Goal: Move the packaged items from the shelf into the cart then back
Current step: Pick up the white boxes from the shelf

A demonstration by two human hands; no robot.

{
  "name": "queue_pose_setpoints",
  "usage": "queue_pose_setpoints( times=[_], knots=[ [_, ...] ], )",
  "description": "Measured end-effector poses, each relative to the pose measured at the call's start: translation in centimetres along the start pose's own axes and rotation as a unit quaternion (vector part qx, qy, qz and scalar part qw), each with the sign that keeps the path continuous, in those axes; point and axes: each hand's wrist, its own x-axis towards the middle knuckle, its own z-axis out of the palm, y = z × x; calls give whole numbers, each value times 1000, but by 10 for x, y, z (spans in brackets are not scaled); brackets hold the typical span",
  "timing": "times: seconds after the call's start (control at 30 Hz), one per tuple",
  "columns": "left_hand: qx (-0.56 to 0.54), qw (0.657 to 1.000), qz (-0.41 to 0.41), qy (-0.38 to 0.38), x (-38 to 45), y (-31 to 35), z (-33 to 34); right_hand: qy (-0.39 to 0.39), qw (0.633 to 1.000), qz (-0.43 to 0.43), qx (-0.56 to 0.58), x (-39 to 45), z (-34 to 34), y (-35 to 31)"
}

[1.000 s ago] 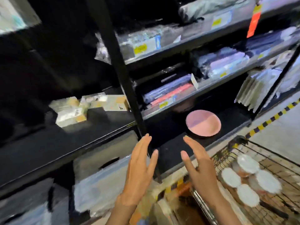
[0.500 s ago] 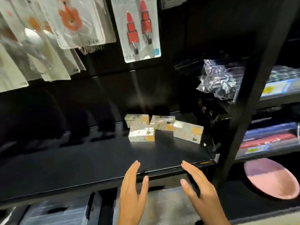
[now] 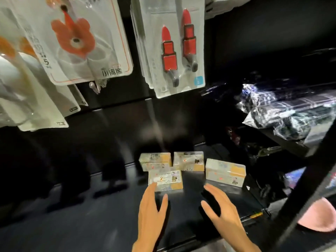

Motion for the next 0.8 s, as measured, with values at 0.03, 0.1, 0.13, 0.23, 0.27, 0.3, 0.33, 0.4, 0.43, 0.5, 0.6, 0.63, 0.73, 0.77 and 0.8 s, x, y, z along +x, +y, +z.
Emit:
queue_pose_setpoints(
  times=[0.03, 0.1, 0.13, 0.23, 0.27, 0.3, 0.33, 0.4, 0.43, 0.5, 0.6, 0.63, 0.73, 0.77, 0.8],
  knots=[
    [7, 1000, -2, 1, 9, -2, 3, 4, 1000, 8, -3, 7, -2, 2],
    [29, 1000, 2, 2, 26, -7, 6, 29, 999, 18, -15, 20, -8, 7],
    [42, 999, 5, 4, 34, -11, 8, 45, 999, 21, -24, 26, -11, 9],
    [88, 996, 5, 28, 60, -18, 16, 87, 995, 37, -43, 44, -24, 19],
    [102, 994, -10, 36, 68, -23, 21, 101, 993, 35, -53, 50, -29, 24],
    [114, 992, -39, 38, 76, -25, 25, 115, 991, 32, -65, 55, -34, 28],
    [117, 990, -69, 37, 83, -27, 29, 129, 988, 30, -76, 60, -39, 33],
    [128, 984, -122, 26, 94, -31, 38, 160, 981, 29, -104, 70, -49, 43],
    [133, 981, -141, 19, 98, -29, 41, 171, 978, 35, -114, 74, -53, 49],
    [126, 978, -168, 7, 104, -24, 45, 185, 975, 58, -110, 82, -58, 60],
    [98, 975, -198, -13, 113, -27, 48, 173, 978, 86, -82, 88, -58, 68],
    [87, 975, -204, -19, 115, -28, 48, 165, 979, 95, -72, 90, -56, 70],
    [27, 974, -225, -24, 113, -27, 43, 160, 980, 105, -54, 94, -53, 74],
    [4, 971, -237, -21, 111, -24, 41, 165, 979, 106, -49, 95, -53, 76],
    [-11, 968, -248, -19, 110, -21, 40, 169, 979, 107, -44, 96, -53, 77]
  ],
)
